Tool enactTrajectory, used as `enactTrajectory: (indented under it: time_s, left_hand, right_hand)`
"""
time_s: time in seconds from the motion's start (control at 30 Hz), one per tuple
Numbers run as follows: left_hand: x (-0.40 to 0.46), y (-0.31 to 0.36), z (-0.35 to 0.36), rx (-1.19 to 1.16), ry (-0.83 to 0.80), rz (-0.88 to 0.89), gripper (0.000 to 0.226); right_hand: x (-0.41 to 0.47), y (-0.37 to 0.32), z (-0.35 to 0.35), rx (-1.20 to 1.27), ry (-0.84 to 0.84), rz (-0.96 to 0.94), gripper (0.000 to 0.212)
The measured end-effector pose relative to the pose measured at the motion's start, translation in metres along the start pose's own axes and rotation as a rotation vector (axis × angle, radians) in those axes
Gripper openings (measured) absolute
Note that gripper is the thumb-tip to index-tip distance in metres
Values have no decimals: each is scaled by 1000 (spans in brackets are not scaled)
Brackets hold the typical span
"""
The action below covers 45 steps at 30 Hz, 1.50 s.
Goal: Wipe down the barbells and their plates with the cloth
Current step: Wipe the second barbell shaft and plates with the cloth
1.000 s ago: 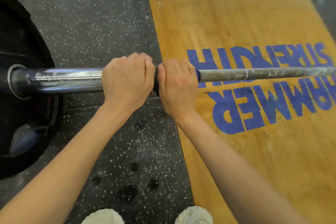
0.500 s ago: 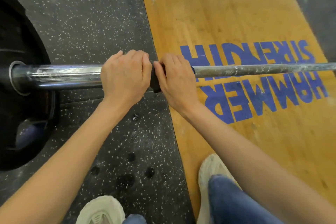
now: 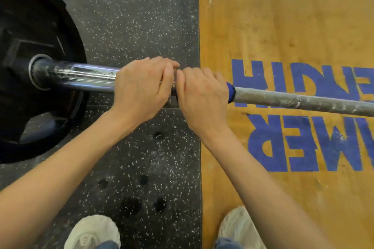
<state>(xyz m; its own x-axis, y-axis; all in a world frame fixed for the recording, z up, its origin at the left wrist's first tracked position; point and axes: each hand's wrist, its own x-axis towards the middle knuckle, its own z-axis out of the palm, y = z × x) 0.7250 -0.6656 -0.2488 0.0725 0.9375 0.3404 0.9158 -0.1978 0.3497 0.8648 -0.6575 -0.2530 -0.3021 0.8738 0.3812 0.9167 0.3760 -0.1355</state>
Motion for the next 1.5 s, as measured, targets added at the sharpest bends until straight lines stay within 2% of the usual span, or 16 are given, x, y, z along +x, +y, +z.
enactTrajectory:
  time_s: [0.03,0.1,0.17,0.27,0.43,0.53,0.63,0.8,0.9,1.0,1.1,1.2,1.3,1.37,1.43,1.5]
  left_hand:
    - [-1,-1,0,-6,8,1,45]
    - [-2,0,2,-7,-4,3,47]
    - [-4,1,3,-13,-36,-9,49]
    - [-7,4,2,75,-50,-8,53]
    - [-10,10,-3,189,-106,69,52]
    - [-12,14,-4,122,-129,4,46]
    - [-11,24,4,103,-95,-61,46]
    - [-7,23,6,118,-78,-104,50]
    - [-7,25,9,68,-24,-133,45]
    - [-7,32,18,38,68,-173,44]
    - [-7,32,15,6,92,-154,41]
    - [-6,30,10,-9,73,-139,42]
    - [-6,28,14,-20,117,-145,42]
    - [-7,30,17,-19,155,-148,43]
    - [-8,28,18,-25,159,-127,43]
    - [-9,27,15,-20,137,-115,43]
  right_hand:
    - [-15,9,5,74,56,-23,27]
    - [-37,31,8,112,46,-62,34]
    - [-40,42,3,119,68,-16,37]
    - [-34,20,3,106,50,29,36]
    - [-30,39,7,65,61,-110,45]
    - [-41,57,-1,70,94,11,38]
    - [-36,35,0,73,72,81,30]
    - [-31,54,5,115,96,-47,38]
    - [-52,88,-7,90,88,92,40]
    - [-47,69,-7,76,56,182,35]
    - [-33,31,3,139,64,73,31]
    - [-38,50,3,145,33,-62,38]
    - [-56,78,-9,117,65,71,38]
    - [-49,58,-9,120,49,164,34]
    - [-39,30,-1,147,21,128,35]
    - [-36,29,2,166,7,-13,38]
